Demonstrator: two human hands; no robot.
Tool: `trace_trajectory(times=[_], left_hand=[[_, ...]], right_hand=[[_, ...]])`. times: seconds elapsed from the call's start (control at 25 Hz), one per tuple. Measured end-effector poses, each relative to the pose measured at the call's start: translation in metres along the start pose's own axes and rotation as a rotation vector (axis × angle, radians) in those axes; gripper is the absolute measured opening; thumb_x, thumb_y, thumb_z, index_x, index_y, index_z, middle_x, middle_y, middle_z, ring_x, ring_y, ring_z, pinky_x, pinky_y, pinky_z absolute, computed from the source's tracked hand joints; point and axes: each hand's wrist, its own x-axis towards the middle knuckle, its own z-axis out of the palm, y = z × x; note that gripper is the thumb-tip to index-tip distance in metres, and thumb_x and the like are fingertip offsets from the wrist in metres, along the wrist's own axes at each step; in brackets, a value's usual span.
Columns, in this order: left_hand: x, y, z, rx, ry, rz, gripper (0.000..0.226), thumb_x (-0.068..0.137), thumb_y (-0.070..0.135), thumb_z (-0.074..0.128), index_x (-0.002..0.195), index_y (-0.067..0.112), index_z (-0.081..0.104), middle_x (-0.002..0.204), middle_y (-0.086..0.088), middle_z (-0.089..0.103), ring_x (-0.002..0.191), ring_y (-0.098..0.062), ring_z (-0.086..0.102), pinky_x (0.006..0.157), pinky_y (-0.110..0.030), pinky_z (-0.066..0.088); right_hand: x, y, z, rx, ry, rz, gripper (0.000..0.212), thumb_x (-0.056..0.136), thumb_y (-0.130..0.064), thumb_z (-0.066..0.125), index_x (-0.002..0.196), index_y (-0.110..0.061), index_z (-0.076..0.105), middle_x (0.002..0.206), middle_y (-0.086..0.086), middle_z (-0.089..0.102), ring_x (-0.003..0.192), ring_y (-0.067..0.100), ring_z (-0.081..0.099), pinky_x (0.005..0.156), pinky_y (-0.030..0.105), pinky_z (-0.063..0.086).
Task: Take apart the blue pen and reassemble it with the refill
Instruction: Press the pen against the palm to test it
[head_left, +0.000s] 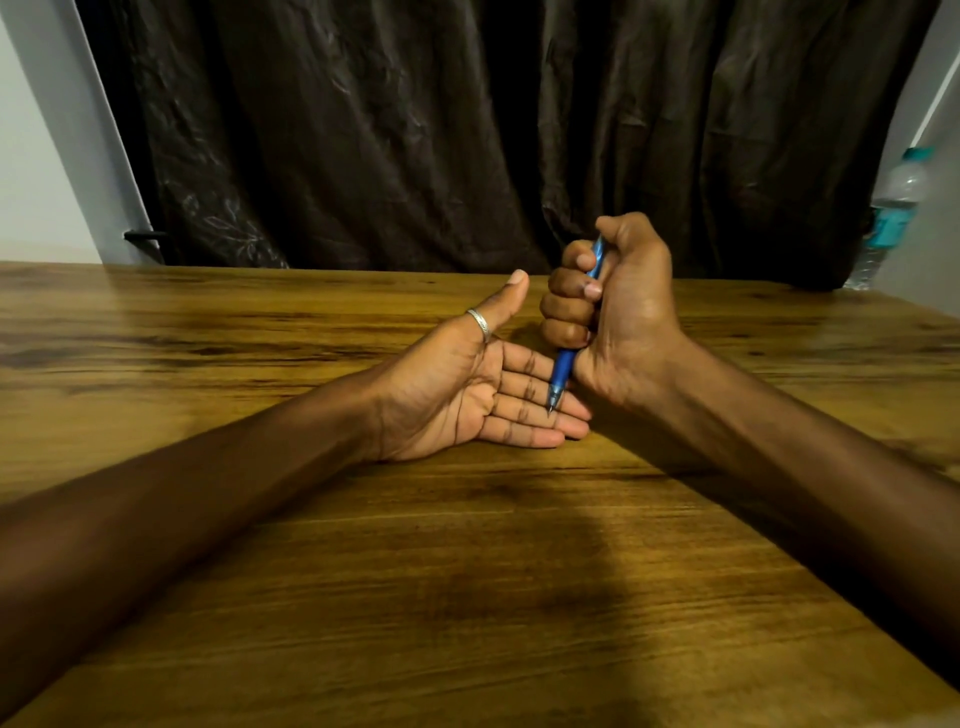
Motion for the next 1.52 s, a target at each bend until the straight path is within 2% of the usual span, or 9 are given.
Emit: trace_trajectory(times=[1.16, 1.4, 1.52], left_hand=[[0.0005, -0.0009, 0.0041, 0.043, 0.029, 0.003, 0.090, 0.091, 0.073, 0.034, 0.126, -0.007, 0.059, 0.117, -0.029, 0.072, 0.113, -0.036, 0.071, 0.096, -0.041, 0.057], [0.0001, -0.0015, 0.0052, 0.071, 0.017, 0.020, 0.079, 0.094, 0.065, 0.039, 0.124, -0.004, 0.061, 0.115, -0.026, 0.074, 0.110, -0.033, 0.072, 0.089, -0.036, 0.060], [0.0001, -0.0024, 0.0067, 0.101, 0.036, 0.039, 0.062, 0.097, 0.054, 0.046, 0.121, 0.000, 0.063, 0.112, -0.023, 0.076, 0.107, -0.031, 0.074, 0.088, -0.035, 0.061]], right_hand=[[0.0022, 0.0027, -0.0018, -0.027, 0.023, -0.005, 0.047, 0.096, -0.041, 0.035, 0.054, -0.022, 0.041, 0.042, -0.008, 0.028, 0.033, 0.007, 0.018, 0.033, 0.016, 0.015], [0.0016, 0.0023, -0.0022, -0.016, 0.028, 0.006, 0.047, 0.097, -0.042, 0.035, 0.056, -0.021, 0.042, 0.043, -0.008, 0.029, 0.034, 0.007, 0.019, 0.033, 0.017, 0.016], [0.0006, 0.0009, -0.0021, -0.017, 0.043, 0.009, 0.045, 0.097, -0.039, 0.036, 0.056, -0.020, 0.043, 0.046, -0.007, 0.029, 0.037, 0.008, 0.019, 0.034, 0.019, 0.015]])
